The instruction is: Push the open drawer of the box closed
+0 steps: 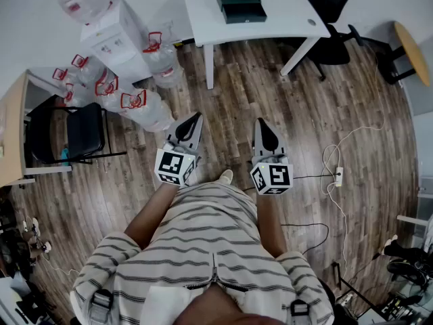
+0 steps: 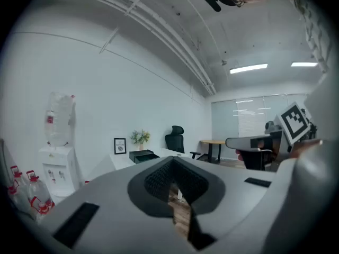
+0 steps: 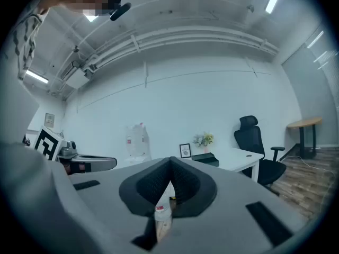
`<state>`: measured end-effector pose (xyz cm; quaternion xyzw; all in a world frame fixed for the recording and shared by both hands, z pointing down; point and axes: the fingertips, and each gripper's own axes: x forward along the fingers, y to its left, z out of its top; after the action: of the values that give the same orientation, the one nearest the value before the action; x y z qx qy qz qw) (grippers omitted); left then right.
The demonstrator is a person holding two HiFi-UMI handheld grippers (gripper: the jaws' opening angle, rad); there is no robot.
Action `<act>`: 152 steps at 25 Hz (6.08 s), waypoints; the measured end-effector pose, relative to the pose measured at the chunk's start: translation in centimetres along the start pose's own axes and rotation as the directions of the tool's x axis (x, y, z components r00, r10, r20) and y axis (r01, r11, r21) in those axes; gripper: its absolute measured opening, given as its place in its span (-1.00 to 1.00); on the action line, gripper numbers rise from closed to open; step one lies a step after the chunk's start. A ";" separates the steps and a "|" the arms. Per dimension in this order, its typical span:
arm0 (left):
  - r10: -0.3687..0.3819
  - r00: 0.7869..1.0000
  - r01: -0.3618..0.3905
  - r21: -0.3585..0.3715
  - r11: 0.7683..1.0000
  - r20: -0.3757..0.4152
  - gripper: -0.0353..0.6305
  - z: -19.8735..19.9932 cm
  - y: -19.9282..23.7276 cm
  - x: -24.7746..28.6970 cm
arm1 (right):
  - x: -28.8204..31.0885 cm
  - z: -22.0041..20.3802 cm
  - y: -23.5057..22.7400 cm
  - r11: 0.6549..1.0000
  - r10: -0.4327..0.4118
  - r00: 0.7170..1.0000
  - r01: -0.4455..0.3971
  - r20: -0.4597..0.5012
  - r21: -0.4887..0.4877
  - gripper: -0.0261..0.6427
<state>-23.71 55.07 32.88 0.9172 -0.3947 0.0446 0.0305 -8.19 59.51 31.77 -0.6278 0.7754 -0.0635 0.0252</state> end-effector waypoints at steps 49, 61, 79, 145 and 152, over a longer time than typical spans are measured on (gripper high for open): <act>-0.012 0.999 0.008 -0.092 0.996 -0.052 -0.89 1.4 17.2 37.0 | 35.3 0.1 -18.0 0.998 -0.025 0.993 0.032 -0.111 0.059 -0.89; -0.061 0.993 0.046 -0.143 0.989 -0.104 -0.89 0.8 23.3 44.9 | 44.5 0.3 -20.5 0.994 -0.092 0.984 0.100 -0.153 0.046 -0.89; 0.085 0.969 -0.124 -0.158 0.980 -0.233 -0.89 -2.7 26.6 54.6 | 53.7 -5.6 -27.4 0.991 0.058 0.956 -0.020 -0.288 0.135 -0.89; -0.009 0.764 -0.331 -0.403 0.853 -0.645 -0.59 -15.3 37.6 70.2 | 58.6 -16.3 -30.8 0.984 0.066 0.873 0.025 -0.483 0.179 -0.89; -0.033 0.739 -0.366 -0.442 0.819 -0.673 -0.65 -16.1 37.6 70.4 | 58.3 -16.8 -31.4 0.984 0.057 0.866 0.035 -0.497 0.175 -0.89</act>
<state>-3.81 -20.08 57.12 0.7526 -0.4386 0.2498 0.4228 8.04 -2.73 54.90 -0.5807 0.7502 -0.2924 -0.1200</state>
